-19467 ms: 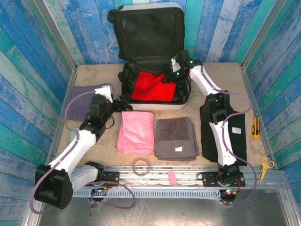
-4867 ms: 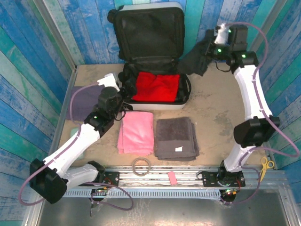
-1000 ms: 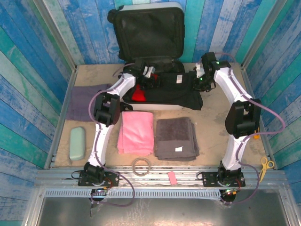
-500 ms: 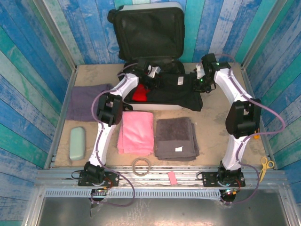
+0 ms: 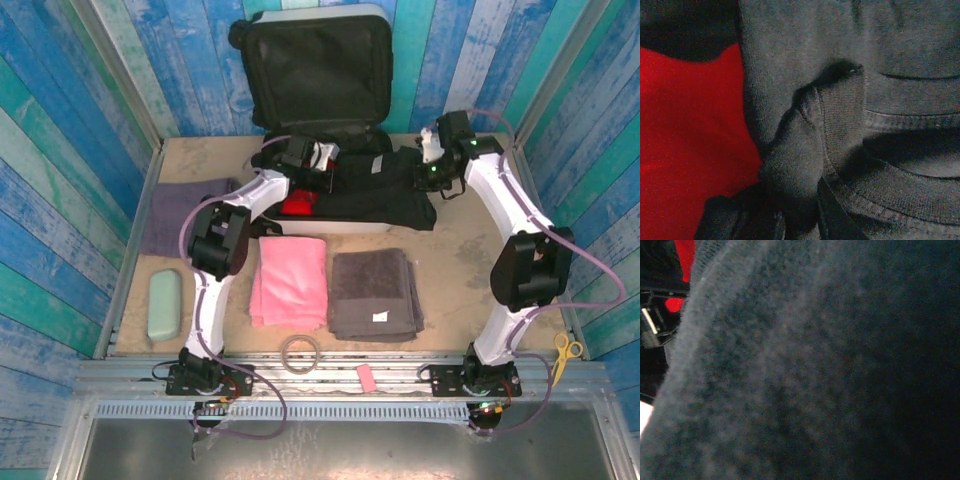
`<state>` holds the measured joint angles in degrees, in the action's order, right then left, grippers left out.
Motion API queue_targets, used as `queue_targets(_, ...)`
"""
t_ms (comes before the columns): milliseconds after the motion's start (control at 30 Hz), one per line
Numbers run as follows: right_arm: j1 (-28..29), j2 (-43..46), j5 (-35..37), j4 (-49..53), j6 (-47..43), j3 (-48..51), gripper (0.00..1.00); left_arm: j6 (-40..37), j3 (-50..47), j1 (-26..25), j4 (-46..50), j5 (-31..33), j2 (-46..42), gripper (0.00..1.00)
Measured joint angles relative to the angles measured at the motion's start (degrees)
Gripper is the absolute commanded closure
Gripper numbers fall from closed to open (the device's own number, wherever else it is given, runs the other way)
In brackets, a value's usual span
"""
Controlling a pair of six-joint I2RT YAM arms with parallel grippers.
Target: Pack the luggage
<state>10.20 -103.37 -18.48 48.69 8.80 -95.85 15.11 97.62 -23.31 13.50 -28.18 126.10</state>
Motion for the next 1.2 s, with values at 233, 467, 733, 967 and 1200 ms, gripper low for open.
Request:
queue_targets(233, 0.0, 0.9, -0.1, -1.7, 0.3, 0.0, 0.99, 0.0, -3.4, 0.8, -4.1, 1.6, -5.5, 0.3)
queue_targets(467, 0.0, 3.7, 1.0, -1.5, 0.3, 0.0, 1.0, 2.0, -6.9, 1.7, -7.1, 1.3, -6.6, 0.11)
queue_targets(733, 0.0, 5.5, 4.9, 0.4, 0.5, 0.0, 1.0, 3.7, -5.6, 1.7, -4.4, 1.4, -6.6, 0.12)
queue_targets(967, -1.4, 6.2, 6.8, 2.7, 2.1, 0.0, 1.0, 5.1, -7.5, 1.1, -2.7, 0.0, -6.6, 0.11)
queue_targets(1200, -3.5, 9.1, 6.2, 3.5, 2.1, 0.3, 1.0, 6.0, -8.7, -1.9, 0.2, -4.0, -6.5, 0.1)
